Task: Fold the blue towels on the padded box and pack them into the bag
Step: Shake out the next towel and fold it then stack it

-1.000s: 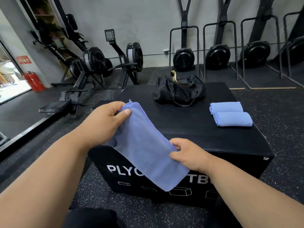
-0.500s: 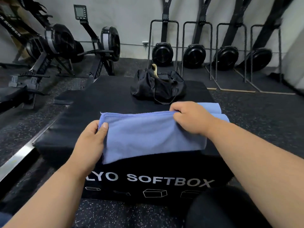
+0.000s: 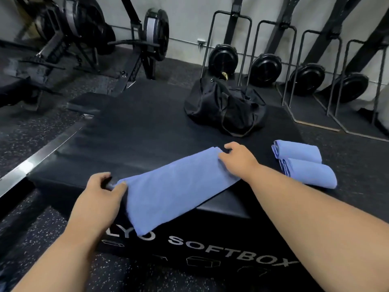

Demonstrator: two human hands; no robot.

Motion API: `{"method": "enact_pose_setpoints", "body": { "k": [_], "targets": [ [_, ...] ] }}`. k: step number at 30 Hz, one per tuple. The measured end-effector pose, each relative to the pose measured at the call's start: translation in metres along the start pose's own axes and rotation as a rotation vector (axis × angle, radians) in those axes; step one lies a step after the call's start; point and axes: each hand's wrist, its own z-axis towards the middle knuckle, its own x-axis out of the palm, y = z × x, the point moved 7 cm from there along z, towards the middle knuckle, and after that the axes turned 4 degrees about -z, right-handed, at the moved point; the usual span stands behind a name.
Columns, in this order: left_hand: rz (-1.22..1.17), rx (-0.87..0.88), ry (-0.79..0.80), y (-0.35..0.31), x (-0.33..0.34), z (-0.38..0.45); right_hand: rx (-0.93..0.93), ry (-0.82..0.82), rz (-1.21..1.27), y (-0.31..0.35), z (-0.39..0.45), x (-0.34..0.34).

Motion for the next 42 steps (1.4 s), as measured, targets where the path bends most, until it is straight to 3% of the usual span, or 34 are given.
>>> {"method": "enact_pose_setpoints", "body": {
  "k": [4,8,16,23,36,42],
  "targets": [
    [0.073,0.065,0.050,-0.004,0.004,0.007,0.013,-0.095,0.114,-0.013,0.011,0.008],
    [0.052,0.071,0.051,-0.004,0.006,0.014,0.084,-0.018,0.238,-0.009,0.024,0.010],
    [0.026,0.115,0.086,-0.006,0.007,0.018,-0.051,-0.066,0.325,0.017,0.031,-0.007],
    [0.008,0.175,0.103,-0.002,0.003,0.022,0.083,0.047,0.409,0.007,0.039,0.012],
    [-0.173,0.172,0.181,0.005,0.000,0.027,0.072,0.026,0.360,0.013,0.031,0.020],
    [-0.216,0.172,0.219,0.007,-0.001,0.029,0.140,0.095,0.324,0.016,0.029,0.019]
  ]
}}
